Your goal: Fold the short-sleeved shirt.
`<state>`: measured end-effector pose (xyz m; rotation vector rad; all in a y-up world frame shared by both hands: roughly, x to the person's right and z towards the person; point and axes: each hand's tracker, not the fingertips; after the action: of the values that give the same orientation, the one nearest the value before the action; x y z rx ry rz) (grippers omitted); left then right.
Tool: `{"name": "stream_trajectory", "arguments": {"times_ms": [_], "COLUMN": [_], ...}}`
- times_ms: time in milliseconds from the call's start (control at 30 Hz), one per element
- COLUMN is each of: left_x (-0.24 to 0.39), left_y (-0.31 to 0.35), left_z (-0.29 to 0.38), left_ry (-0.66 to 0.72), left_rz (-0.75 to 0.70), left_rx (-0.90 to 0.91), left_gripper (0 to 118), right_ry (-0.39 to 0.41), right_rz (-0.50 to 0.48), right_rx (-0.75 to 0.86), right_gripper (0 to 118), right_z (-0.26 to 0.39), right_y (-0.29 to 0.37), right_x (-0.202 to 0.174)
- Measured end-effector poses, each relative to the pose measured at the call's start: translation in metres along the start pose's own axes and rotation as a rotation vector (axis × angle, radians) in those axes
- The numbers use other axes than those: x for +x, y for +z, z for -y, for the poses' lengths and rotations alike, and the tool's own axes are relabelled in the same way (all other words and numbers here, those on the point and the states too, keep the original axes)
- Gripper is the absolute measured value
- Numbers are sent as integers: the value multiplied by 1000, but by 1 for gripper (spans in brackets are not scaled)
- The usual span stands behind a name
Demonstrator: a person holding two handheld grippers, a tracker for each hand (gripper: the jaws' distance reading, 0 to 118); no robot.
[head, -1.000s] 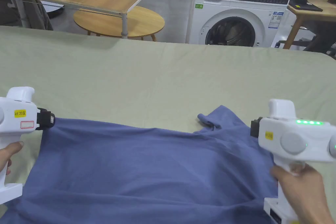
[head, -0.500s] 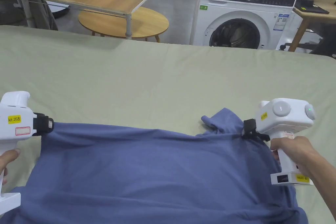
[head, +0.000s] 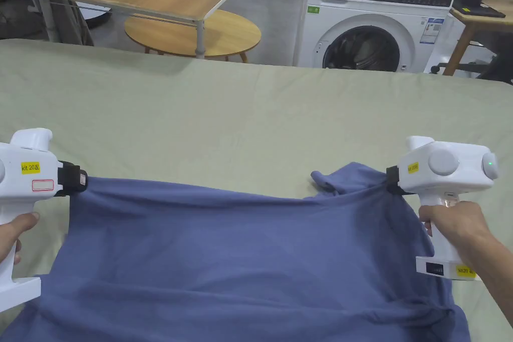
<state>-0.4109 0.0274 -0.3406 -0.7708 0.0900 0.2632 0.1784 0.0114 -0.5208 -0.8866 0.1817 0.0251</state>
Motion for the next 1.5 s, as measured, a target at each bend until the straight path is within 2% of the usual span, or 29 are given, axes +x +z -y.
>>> {"name": "stream_trajectory", "arguments": {"times_ms": [333, 667, 900, 1133, 1333, 1500], "left_x": [2, -5, -16, -30, -31, -31], "left_y": [76, 150, 160, 146, 127, 114], "left_z": [11, 50, 117, 174, 198, 204], "left_ry": [39, 10, 9, -3, -42, -24], "left_rz": [50, 77, 72, 35, -16, -29], "left_rx": [97, 139, 67, -67, -171, -172], "left_gripper": [0, 0, 0, 0, 0, 0], "right_ry": [1, 8, 66, 118, 119, 142], "right_rz": [-3, 17, 55, 121, 156, 174], "right_rx": [164, 207, 118, -62, -106, -96], "right_gripper": [0, 0, 0, 0, 0, 0], "right_z": [40, 120, 189, 249, 271, 276], "right_y": [127, 223, 230, 192, 161, 154], "right_x": [1, 6, 0, 10, 14, 6]}}
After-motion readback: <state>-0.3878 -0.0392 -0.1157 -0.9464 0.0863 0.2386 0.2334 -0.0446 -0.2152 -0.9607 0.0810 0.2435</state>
